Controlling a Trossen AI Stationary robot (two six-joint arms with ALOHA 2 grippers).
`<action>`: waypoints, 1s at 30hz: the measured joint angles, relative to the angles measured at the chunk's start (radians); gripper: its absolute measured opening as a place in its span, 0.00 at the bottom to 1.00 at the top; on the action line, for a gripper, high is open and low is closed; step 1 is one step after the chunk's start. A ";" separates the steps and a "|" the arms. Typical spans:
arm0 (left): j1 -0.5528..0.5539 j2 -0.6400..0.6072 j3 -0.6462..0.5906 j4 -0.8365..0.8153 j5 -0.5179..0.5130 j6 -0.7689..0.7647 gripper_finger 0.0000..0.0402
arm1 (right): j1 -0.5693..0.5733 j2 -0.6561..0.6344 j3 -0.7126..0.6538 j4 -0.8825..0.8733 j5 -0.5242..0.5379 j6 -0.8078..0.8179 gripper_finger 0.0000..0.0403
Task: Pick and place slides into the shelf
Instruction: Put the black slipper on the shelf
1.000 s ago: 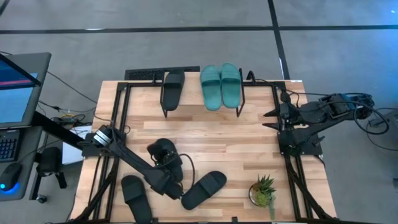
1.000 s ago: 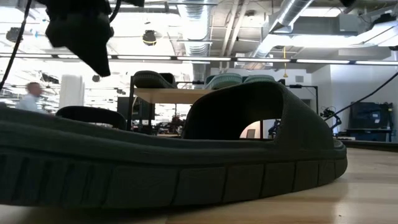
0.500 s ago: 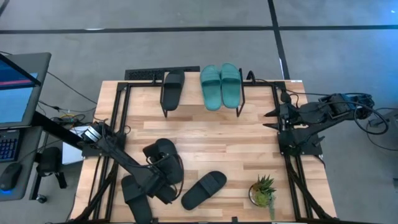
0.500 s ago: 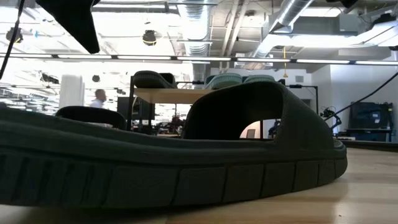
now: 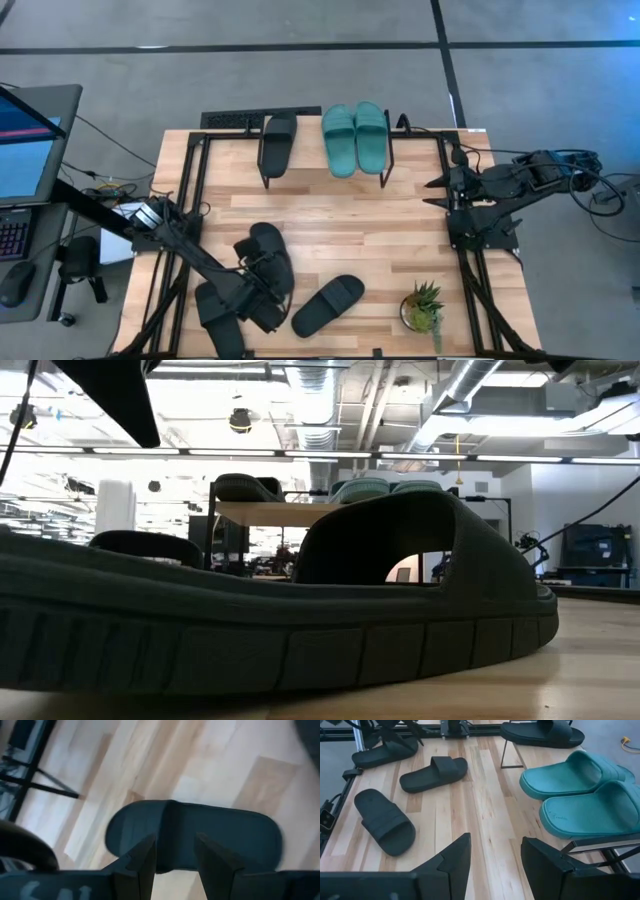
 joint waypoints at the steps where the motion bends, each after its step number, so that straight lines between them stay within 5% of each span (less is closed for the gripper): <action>1: 0.000 0.000 -0.006 -0.003 -0.005 -0.001 0.30 | 0.000 0.000 0.000 0.000 0.000 0.000 0.40; 30: 0.051 0.001 -0.255 0.140 0.031 0.021 0.30 | 0.000 0.000 0.000 0.001 0.000 0.015 0.40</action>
